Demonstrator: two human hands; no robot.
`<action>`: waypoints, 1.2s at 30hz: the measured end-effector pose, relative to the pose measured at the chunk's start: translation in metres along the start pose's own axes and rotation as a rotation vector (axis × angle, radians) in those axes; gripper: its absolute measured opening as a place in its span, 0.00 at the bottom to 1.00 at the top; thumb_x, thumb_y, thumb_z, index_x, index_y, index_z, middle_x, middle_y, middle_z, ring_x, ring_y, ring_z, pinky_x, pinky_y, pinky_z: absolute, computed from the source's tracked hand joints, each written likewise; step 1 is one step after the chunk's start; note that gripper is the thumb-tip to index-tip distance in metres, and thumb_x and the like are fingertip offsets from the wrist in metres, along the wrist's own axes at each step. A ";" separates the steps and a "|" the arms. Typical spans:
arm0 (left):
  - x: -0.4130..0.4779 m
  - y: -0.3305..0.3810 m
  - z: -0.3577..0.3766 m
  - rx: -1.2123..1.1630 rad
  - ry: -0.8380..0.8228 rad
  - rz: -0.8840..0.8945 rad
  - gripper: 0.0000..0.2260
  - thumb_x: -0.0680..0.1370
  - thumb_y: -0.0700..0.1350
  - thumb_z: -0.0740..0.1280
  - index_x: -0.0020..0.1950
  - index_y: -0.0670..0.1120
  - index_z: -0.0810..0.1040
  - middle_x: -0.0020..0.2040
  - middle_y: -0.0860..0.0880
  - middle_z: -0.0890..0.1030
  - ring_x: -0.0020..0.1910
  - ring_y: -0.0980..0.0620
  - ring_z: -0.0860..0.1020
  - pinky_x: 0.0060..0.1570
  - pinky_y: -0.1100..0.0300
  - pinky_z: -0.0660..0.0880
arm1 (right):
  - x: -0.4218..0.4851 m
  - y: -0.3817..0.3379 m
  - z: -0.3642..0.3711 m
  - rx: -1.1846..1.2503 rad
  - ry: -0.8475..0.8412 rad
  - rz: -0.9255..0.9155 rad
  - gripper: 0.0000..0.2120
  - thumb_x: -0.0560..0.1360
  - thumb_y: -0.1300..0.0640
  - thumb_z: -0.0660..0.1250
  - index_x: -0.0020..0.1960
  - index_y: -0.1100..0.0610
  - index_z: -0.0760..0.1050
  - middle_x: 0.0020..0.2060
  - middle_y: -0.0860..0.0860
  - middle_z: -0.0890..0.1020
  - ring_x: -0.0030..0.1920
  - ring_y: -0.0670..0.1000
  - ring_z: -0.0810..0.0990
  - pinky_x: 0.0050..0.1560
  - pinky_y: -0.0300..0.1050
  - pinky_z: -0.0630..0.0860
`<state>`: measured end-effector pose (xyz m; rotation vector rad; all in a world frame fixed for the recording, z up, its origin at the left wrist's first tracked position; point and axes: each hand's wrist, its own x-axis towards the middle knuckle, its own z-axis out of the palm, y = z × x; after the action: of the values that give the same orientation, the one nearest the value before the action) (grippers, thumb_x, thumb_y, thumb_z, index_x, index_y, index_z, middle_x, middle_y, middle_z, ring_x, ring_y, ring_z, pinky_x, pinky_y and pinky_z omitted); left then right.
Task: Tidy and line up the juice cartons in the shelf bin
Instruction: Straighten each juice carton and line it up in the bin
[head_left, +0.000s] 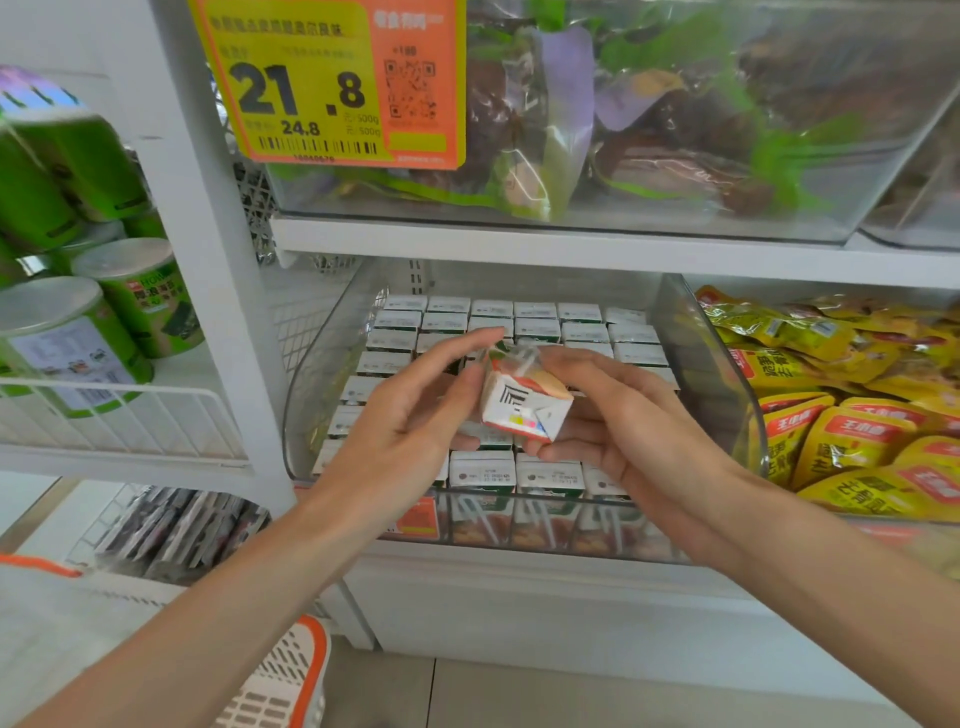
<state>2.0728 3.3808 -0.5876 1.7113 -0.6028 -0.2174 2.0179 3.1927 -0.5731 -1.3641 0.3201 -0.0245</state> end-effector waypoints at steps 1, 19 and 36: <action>0.001 -0.001 0.000 -0.008 0.003 -0.001 0.15 0.85 0.54 0.60 0.70 0.66 0.77 0.59 0.59 0.85 0.58 0.57 0.84 0.59 0.51 0.82 | 0.001 0.000 0.001 0.007 -0.002 0.028 0.12 0.81 0.51 0.71 0.60 0.56 0.84 0.46 0.63 0.88 0.40 0.57 0.89 0.39 0.42 0.85; 0.003 -0.004 -0.002 -0.066 -0.052 -0.083 0.20 0.83 0.63 0.58 0.75 0.66 0.72 0.60 0.63 0.85 0.58 0.61 0.83 0.60 0.58 0.82 | 0.006 0.001 0.000 0.048 -0.044 0.073 0.14 0.81 0.53 0.72 0.65 0.53 0.77 0.47 0.62 0.89 0.47 0.57 0.90 0.42 0.41 0.85; -0.001 -0.017 -0.029 0.186 0.062 0.068 0.24 0.78 0.33 0.73 0.61 0.62 0.75 0.59 0.67 0.83 0.62 0.68 0.79 0.58 0.71 0.77 | 0.017 0.006 0.017 -0.572 -0.172 -0.623 0.19 0.76 0.57 0.78 0.65 0.52 0.78 0.55 0.45 0.87 0.56 0.50 0.87 0.58 0.41 0.83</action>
<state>2.0900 3.4084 -0.5972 1.8658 -0.6504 -0.0613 2.0369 3.2065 -0.5795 -1.9761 -0.2779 -0.3535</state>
